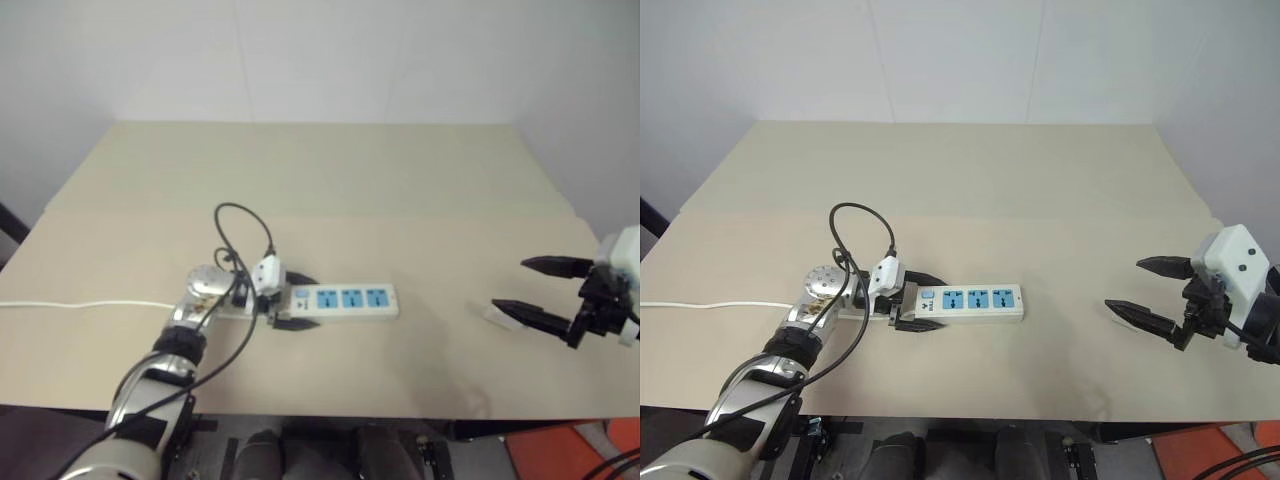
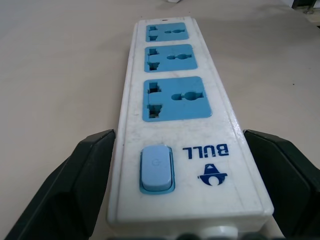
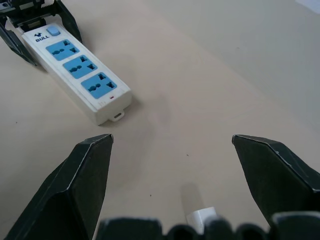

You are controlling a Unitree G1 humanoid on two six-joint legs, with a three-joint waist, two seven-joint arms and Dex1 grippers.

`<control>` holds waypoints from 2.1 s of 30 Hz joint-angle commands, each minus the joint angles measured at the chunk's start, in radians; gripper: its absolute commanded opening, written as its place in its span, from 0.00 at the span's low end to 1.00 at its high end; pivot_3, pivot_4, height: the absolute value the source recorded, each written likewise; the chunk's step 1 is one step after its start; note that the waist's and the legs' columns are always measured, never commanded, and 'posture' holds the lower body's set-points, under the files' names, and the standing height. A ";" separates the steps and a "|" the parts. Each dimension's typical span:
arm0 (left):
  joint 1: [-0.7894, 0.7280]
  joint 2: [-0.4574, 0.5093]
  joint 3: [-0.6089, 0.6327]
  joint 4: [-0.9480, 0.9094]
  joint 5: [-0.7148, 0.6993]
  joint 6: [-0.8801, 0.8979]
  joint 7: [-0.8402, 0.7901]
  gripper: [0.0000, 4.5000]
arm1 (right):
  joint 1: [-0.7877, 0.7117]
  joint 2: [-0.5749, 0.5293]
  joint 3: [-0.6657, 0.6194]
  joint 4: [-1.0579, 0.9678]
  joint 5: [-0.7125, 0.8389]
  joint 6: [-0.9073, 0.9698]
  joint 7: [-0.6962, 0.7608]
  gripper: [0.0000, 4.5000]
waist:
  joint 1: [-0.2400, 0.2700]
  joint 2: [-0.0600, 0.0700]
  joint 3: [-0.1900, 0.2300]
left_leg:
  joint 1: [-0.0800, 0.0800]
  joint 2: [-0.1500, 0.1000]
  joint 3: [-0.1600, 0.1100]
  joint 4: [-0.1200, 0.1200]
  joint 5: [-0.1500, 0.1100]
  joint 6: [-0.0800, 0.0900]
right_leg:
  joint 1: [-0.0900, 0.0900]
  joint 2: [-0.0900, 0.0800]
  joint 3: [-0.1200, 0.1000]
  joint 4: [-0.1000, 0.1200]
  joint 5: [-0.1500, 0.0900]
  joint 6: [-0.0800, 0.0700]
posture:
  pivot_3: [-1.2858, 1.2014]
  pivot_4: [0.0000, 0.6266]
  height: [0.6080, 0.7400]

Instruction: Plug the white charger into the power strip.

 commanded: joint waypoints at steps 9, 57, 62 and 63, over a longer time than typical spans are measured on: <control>0.017 0.005 0.005 0.024 0.012 -0.028 0.010 0.73 | -0.050 -0.024 -0.014 0.007 0.024 0.006 0.007 1.00 | 0.002 0.000 0.000 | 0.001 0.000 0.000 0.000 0.000 0.000 | 0.001 0.000 0.000 0.000 -0.001 0.002 | 0.52 0.24 1.00; 0.072 0.028 -0.011 -0.102 0.021 0.049 0.005 0.74 | -0.930 -0.149 1.122 0.673 -0.724 0.150 0.431 1.00 | 0.001 0.009 -0.004 | -0.003 0.000 0.000 0.004 0.000 0.001 | -0.003 0.000 0.000 0.001 0.001 -0.001 | 0.52 0.24 1.00; 0.078 0.032 -0.013 -0.116 0.022 0.058 0.009 0.74 | -0.925 -0.101 1.124 0.690 -0.745 0.188 0.422 1.00 | 0.002 0.009 -0.004 | -0.004 0.000 0.000 0.004 0.000 0.001 | -0.003 0.000 0.000 0.001 0.001 -0.001 | 0.52 0.24 1.00; 0.078 0.033 -0.013 -0.116 0.022 0.059 0.009 0.74 | -0.922 -0.091 1.128 0.692 -0.750 0.193 0.417 1.00 | 0.002 0.009 -0.004 | -0.004 0.000 0.000 0.004 0.000 0.001 | -0.004 0.000 0.000 0.001 0.001 -0.001 | 0.52 0.24 1.00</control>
